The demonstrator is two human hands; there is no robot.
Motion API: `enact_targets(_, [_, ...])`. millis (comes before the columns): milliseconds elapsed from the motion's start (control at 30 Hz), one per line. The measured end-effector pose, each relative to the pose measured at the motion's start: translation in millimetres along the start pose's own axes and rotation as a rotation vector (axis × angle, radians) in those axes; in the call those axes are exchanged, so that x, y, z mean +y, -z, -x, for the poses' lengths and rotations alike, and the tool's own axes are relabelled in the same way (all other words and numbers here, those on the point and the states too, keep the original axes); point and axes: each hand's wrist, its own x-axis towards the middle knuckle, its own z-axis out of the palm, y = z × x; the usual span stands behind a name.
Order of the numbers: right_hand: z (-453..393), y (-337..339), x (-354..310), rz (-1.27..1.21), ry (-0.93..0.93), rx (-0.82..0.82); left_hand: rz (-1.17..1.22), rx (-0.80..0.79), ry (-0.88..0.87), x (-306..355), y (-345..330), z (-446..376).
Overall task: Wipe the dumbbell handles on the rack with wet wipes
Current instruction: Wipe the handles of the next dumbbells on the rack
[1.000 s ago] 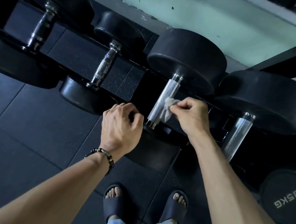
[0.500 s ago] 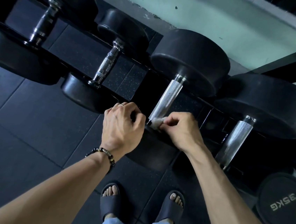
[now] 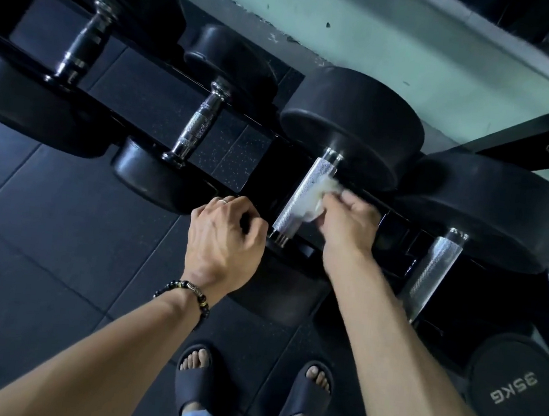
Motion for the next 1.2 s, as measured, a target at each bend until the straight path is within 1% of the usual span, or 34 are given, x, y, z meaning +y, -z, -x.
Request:
enact_targets(33, [-9.6,-5.4,-9.5,-0.106,-0.033,0.059,0.006,0.001,-0.007,-0.3,-0.5,-0.5])
enact_targets(67, [-19.2,-11.5,-12.6,-0.126,-0.044,0.093,0.010,0.004,-0.011,-0.8,-0.6,-1.2])
enact_targets(100, [-19.0,-15.2,-12.6,-0.076,-0.057,0.114,0.010,0.003,-0.013,-1.2,-0.6,-1.1])
enact_targets(133, [-16.8,-16.6,-5.1,-0.020,-0.086,0.103,0.009,0.001,-0.015,-1.3,-0.9,-0.9])
enact_targets(200, [-2.5,-9.3,12.3,0.093,-0.094,-0.047,0.007,0.004,-0.013,-1.1,-0.5,-1.4])
enact_targets(233, [5.4,-3.4,13.0,0.103,-0.094,-0.122,0.010,0.006,-0.009,-1.5,-0.4,-1.3])
enact_targets(267, [5.3,-2.0,11.9,0.077,-0.085,-0.156,0.014,0.007,-0.011,-2.0,-0.7,-1.2])
enact_targets(300, [-1.1,-4.5,6.4,0.046,-0.073,-0.101,0.018,0.006,-0.013,-2.2,-1.2,-1.1])
enact_targets(367, [-22.0,-14.5,-9.5,-0.055,-0.069,0.075,0.023,0.003,-0.012,-2.1,-1.5,0.0])
enact_targets(400, [-30.2,-20.1,-14.8,-0.085,-0.076,0.109,0.024,0.005,-0.012,-2.0,-1.4,-0.2])
enact_targets(433, [-27.6,-22.9,-16.4,-0.065,-0.091,0.099,0.022,0.005,-0.010,-1.7,-1.0,-0.6])
enact_targets(467, [-21.8,-19.8,-10.5,-0.014,-0.098,0.068,0.020,0.002,-0.009,-1.2,-1.0,0.0])
enact_targets(533, [-2.7,-8.4,4.1,0.134,-0.115,-0.063,0.013,0.002,-0.011,0.0,-0.5,0.2])
enact_targets(567, [3.7,-0.7,7.2,0.163,-0.117,-0.139,0.013,0.005,-0.007,0.4,-0.1,0.5])
enact_targets(600, [1.6,4.6,8.5,0.142,-0.102,-0.204,0.013,0.007,-0.003,0.6,0.1,0.8])
enact_targets(633, [-5.2,5.0,2.8,0.070,-0.087,-0.206,0.013,0.008,-0.001,0.3,-0.2,1.0])
enact_targets(667, [-17.8,0.4,-2.3,-0.020,-0.075,-0.166,0.013,0.008,-0.004,0.1,-0.6,1.3])
enact_targets(733, [-37.1,-10.4,-14.2,-0.178,-0.118,-0.079,0.009,0.011,-0.011,-0.6,-1.0,0.2])
enact_targets(767, [-36.8,-15.2,-13.2,-0.156,-0.140,-0.063,0.007,0.009,-0.015,-1.0,-1.3,-0.4])
enact_targets(833, [-23.7,-17.1,3.0,-0.065,-0.207,-0.135,0.004,0.015,-0.015,-1.0,-1.8,-0.9])
enact_targets(900, [-4.3,-8.0,17.2,0.013,-0.352,-0.310,-0.002,0.022,-0.006,-0.6,-1.0,0.1])
enact_targets(933, [-2.1,-4.1,19.0,-0.002,-0.387,-0.352,-0.005,0.022,-0.001,-0.1,-0.8,0.5])
enact_targets(967, [-4.6,-2.6,13.2,-0.069,-0.398,-0.370,-0.006,0.021,0.005,0.1,-0.7,0.7])
enact_targets(1067, [-25.9,-4.6,-12.7,-0.321,-0.313,-0.322,-0.005,0.024,0.010,0.7,-1.2,-0.1])
enact_targets(1100, [-26.0,-6.4,-16.7,-0.358,-0.299,-0.318,-0.009,0.026,0.011,0.7,-0.7,-0.1])
enact_targets(1133, [-20.1,-3.9,-17.1,-0.336,-0.308,-0.346,-0.012,0.024,0.009,0.7,-0.9,0.0])
enact_targets(1200, [-1.4,3.4,-9.2,-0.184,-0.372,-0.439,-0.008,0.026,0.002,1.2,-1.0,-0.3])
